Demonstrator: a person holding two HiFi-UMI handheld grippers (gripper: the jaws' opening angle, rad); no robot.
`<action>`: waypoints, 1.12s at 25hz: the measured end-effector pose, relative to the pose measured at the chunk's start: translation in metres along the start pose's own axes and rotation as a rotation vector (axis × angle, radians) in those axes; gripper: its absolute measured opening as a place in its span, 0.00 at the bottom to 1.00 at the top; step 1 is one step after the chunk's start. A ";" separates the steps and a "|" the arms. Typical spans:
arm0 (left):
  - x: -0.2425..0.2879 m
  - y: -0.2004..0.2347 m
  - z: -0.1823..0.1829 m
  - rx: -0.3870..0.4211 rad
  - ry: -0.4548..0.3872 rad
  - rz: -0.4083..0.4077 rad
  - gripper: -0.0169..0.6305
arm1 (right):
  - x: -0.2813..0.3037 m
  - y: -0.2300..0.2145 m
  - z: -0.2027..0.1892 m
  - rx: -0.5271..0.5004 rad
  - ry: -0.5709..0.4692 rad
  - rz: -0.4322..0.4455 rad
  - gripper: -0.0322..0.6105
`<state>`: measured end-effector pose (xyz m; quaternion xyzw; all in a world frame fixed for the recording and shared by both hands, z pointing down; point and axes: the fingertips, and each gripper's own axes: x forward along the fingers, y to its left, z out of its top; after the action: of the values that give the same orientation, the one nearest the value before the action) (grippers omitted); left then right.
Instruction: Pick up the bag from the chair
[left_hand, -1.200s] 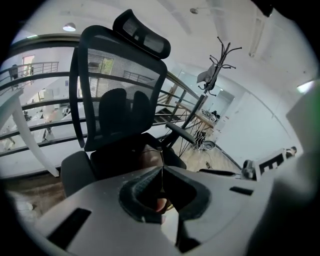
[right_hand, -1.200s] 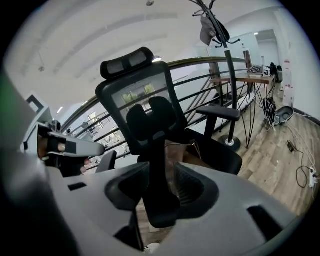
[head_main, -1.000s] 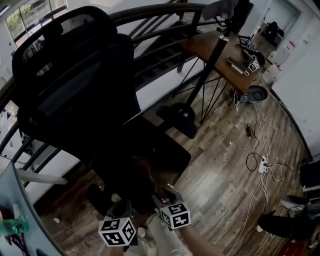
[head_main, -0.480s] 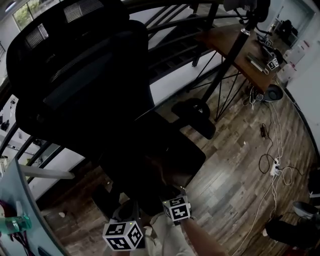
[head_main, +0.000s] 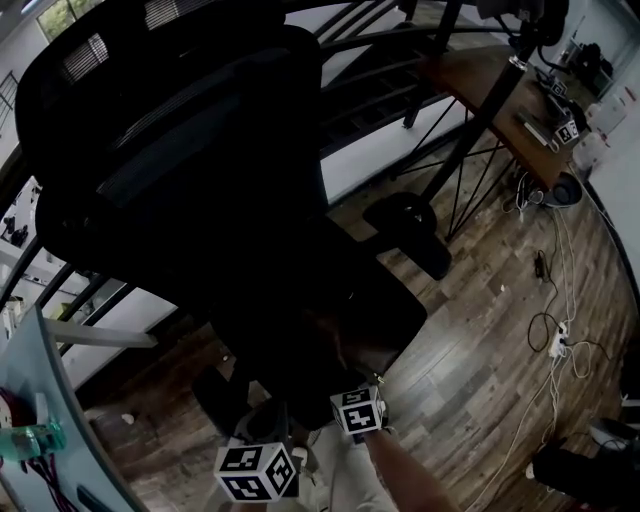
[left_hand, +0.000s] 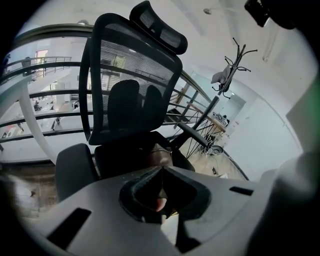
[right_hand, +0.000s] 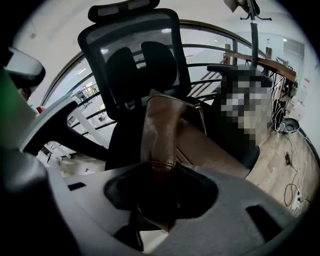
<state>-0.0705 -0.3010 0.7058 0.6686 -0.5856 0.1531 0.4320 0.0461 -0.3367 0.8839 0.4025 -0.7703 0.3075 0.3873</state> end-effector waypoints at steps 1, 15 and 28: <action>-0.001 0.001 0.000 -0.003 0.001 0.001 0.03 | 0.000 -0.001 -0.001 0.002 0.004 -0.003 0.26; -0.024 0.003 0.010 -0.028 -0.009 0.016 0.03 | -0.033 0.005 0.031 0.017 0.012 -0.003 0.10; -0.067 -0.007 0.015 -0.020 -0.026 0.006 0.03 | -0.093 0.026 0.036 0.062 -0.015 0.009 0.09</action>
<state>-0.0865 -0.2698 0.6467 0.6644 -0.5948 0.1397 0.4305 0.0461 -0.3174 0.7828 0.4130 -0.7651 0.3300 0.3677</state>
